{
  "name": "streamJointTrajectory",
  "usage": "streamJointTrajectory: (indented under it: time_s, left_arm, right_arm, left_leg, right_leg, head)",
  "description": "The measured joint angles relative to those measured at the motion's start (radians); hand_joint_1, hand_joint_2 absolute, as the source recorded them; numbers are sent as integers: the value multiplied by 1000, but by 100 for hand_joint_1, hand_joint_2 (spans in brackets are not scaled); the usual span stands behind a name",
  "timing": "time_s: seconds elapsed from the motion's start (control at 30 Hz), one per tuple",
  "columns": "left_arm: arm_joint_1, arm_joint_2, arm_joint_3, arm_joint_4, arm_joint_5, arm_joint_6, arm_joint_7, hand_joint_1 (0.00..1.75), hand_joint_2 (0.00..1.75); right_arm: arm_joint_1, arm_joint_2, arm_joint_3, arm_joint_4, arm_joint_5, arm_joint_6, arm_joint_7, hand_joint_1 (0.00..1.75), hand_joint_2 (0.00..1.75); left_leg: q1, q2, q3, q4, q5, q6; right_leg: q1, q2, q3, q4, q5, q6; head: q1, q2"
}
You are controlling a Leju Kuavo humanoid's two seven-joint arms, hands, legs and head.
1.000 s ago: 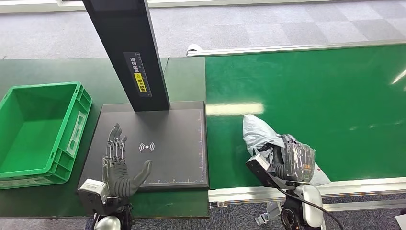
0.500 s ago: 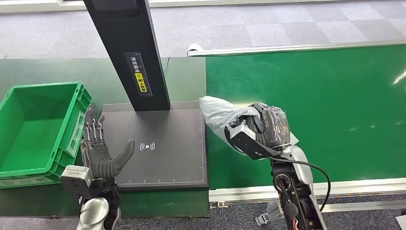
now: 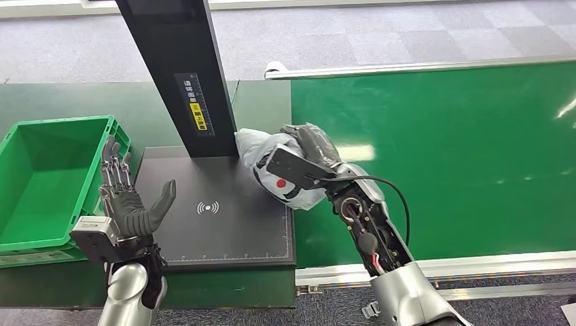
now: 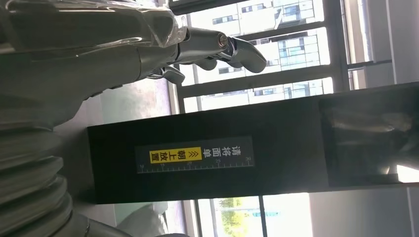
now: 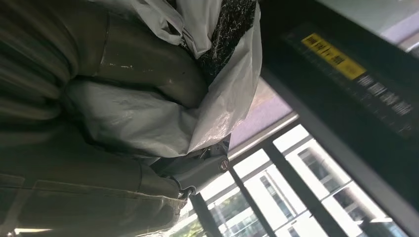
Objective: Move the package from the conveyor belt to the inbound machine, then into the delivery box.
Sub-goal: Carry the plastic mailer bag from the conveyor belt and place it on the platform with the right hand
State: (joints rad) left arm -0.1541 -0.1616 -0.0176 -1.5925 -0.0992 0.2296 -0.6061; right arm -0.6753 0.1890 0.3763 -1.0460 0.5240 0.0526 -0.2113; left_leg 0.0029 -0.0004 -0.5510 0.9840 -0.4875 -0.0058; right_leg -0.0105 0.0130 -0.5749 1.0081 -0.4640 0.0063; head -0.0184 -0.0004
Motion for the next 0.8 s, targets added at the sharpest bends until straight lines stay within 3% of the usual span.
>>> streamJointTrajectory:
  time_s: [0.3, 0.43, 0.8]
  left_arm:
    - [-18, -6, 40, 27, 7, 12, 14, 0, 175]
    - [-21, -9, 74, 33, 10, 16, 15, 0, 175]
    - [-21, -12, 117, 44, 9, 10, 16, 0, 175]
  right_arm:
    - [-111, 131, 112, 198, -65, 20, 6, 175, 175]
    - [-139, 149, 167, 242, -124, 17, 17, 0, 175]
    - [-161, 157, 222, 340, -166, 19, 21, 0, 175]
  left_leg:
    - [0, 0, -2, 0, 0, 0]
    - [0, 0, -2, 0, 0, 0]
    - [0, 0, -1, 0, 0, 0]
  right_leg:
    - [0, 0, -2, 0, 0, 0]
    - [0, 0, -2, 0, 0, 0]
    - [0, 0, -1, 0, 0, 0]
  head:
    - [0, 0]
    - [0, 0]
    - [0, 0]
